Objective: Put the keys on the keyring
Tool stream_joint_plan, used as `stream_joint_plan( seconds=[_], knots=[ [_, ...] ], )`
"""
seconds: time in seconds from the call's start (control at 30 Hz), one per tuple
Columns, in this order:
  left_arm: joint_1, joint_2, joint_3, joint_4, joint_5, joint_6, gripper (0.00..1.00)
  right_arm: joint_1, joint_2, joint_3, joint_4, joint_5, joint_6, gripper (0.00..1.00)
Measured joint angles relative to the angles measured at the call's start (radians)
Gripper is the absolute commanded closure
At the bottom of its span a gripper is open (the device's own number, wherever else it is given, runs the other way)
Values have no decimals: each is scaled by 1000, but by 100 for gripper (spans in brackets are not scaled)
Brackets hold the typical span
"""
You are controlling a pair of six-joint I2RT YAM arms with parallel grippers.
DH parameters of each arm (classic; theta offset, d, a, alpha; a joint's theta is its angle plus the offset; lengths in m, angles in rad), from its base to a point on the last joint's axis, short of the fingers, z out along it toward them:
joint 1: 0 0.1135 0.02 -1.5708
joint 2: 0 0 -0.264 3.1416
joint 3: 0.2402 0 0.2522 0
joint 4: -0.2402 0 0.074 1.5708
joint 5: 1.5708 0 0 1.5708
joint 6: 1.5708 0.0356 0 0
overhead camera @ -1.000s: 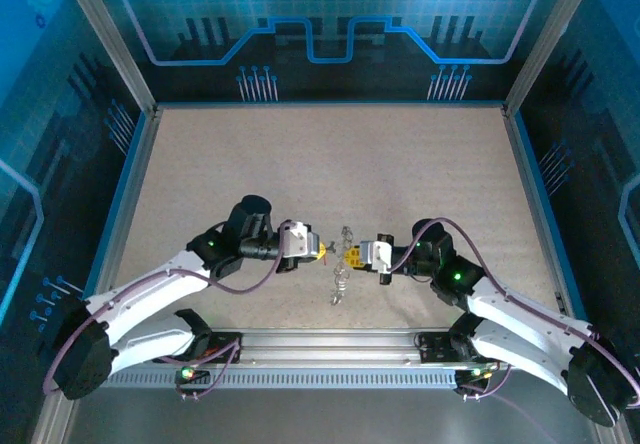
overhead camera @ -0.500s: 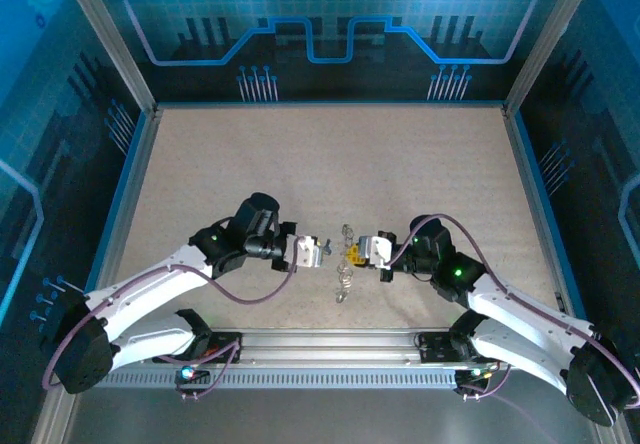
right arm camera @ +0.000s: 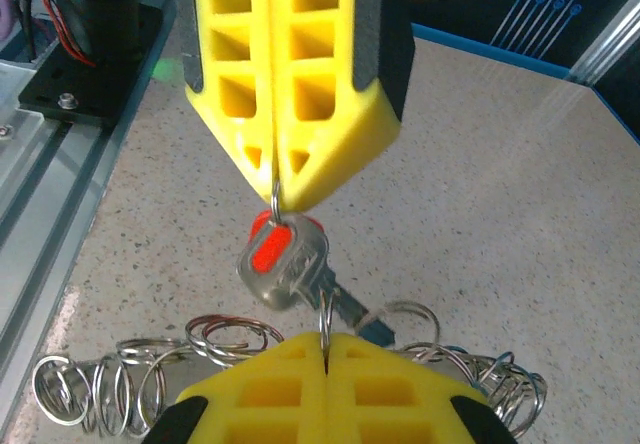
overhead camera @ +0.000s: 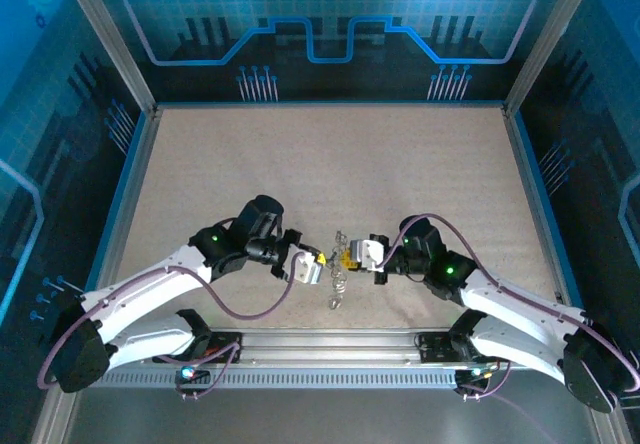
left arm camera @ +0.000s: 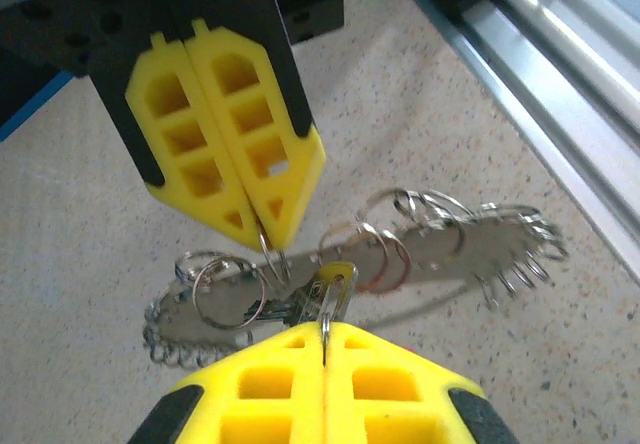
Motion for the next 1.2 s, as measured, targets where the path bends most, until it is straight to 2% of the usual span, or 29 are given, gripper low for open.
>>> stream_joint_plan(
  seconds=[0.33,0.77,1.2],
  knots=[
    [0,26,0,159,50,-143,100,69,52,0,80,-23,20,100],
    [0,28,-5,167,48,-135,100,8,-100,-45,42,-17,22,100],
    [0,28,-19,156,37,-115,100,-5,-112,-46,15,-56,14,100]
  ],
)
